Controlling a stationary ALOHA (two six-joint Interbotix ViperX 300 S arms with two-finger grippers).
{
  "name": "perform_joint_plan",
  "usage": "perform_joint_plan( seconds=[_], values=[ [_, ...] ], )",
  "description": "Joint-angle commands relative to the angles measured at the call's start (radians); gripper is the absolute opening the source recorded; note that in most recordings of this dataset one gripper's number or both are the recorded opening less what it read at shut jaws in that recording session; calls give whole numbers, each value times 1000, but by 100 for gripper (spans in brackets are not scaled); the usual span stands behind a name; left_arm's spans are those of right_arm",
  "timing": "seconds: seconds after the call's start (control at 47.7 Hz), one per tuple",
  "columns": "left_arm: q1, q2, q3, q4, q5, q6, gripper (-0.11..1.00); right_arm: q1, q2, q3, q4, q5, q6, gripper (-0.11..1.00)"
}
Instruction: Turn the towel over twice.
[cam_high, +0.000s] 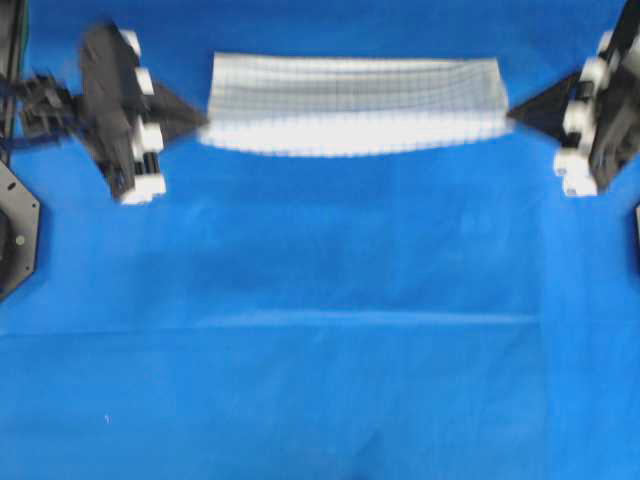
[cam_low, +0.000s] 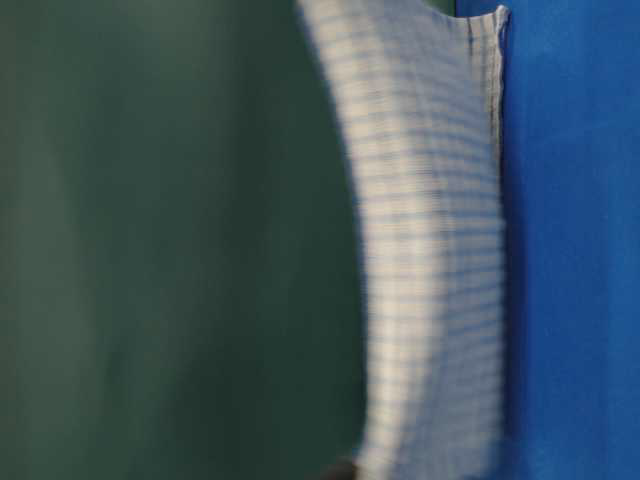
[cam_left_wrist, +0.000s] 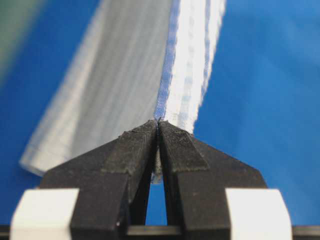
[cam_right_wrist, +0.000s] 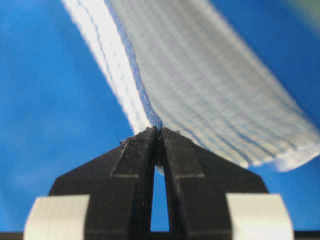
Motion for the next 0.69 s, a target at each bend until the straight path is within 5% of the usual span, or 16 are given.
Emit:
perform_joint_plan(
  seconds=[0.0,0.314,0.67],
  values=[
    [-89,61,12,-6,-28,-20,2,75,28,31,58,-51,0,5],
    [-322,284,20,-6,-140,-196,2,365,238,112,258,-221,2,6],
    [-488,330,25,-6,-152,-318,2,561,390,77,367,-308,0,6]
  ],
)
